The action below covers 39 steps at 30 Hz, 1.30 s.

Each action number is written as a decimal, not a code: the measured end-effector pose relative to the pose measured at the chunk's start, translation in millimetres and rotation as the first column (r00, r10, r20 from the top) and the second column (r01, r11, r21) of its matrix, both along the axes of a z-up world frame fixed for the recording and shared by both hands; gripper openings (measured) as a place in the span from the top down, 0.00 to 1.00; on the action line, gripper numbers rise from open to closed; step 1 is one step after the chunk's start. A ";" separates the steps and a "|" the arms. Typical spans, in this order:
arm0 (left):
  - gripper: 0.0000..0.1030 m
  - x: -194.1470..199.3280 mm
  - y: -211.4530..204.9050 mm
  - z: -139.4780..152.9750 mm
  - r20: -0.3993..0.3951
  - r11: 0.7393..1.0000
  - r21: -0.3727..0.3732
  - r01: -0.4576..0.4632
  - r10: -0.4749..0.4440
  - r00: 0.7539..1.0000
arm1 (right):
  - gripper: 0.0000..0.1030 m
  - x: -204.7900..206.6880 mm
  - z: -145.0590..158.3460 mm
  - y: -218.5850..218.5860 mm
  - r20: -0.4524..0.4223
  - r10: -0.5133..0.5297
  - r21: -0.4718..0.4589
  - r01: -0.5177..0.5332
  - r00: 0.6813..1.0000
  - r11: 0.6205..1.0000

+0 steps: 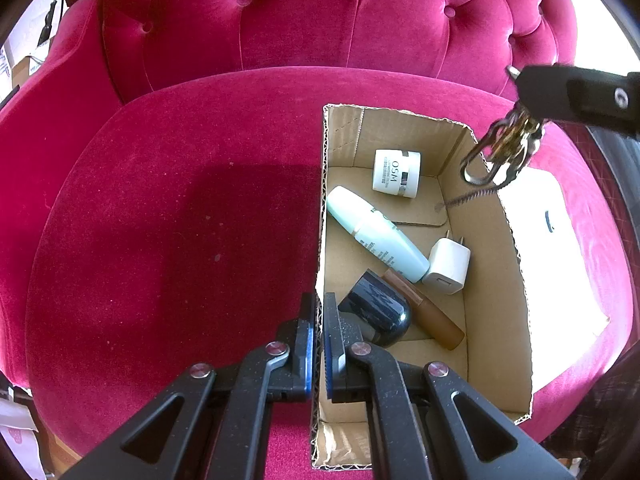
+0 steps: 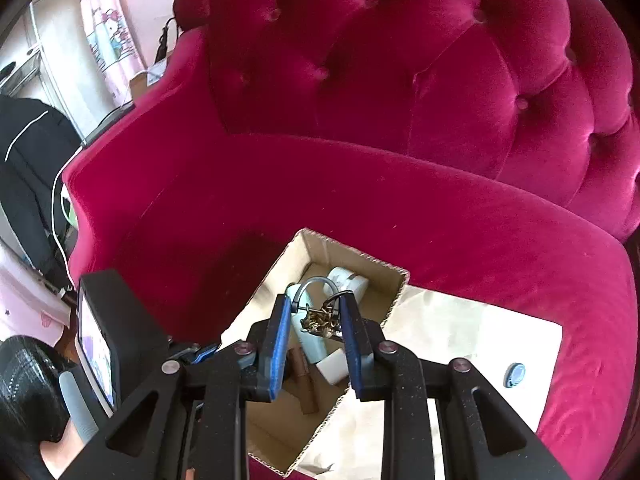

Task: Organize rigid objects
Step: 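Carry the keyring with the right gripper into the box and release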

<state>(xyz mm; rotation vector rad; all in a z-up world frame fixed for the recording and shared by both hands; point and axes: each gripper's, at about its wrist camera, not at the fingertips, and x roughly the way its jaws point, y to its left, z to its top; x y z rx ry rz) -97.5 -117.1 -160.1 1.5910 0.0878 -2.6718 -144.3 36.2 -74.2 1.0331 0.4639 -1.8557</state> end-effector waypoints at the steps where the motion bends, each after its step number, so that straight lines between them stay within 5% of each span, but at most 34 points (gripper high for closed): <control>1: 0.97 0.0 -0.1 0.1 0.000 1.000 0.000 0.000 0.000 1.000 | 0.75 2.4 -2.3 -1.7 0.000 0.008 0.005 -0.008 1.000 1.000; 35: 0.97 1.7 -15.8 2.0 -0.001 1.000 0.003 -0.001 0.001 1.000 | 0.74 10.2 -44.3 -16.9 0.081 0.063 0.057 -0.068 0.995 0.996; 39: 0.97 1.8 -17.3 2.2 -0.001 1.000 0.004 0.000 0.000 1.000 | 0.67 6.3 -44.2 -13.8 0.077 0.051 0.054 -0.055 0.996 0.997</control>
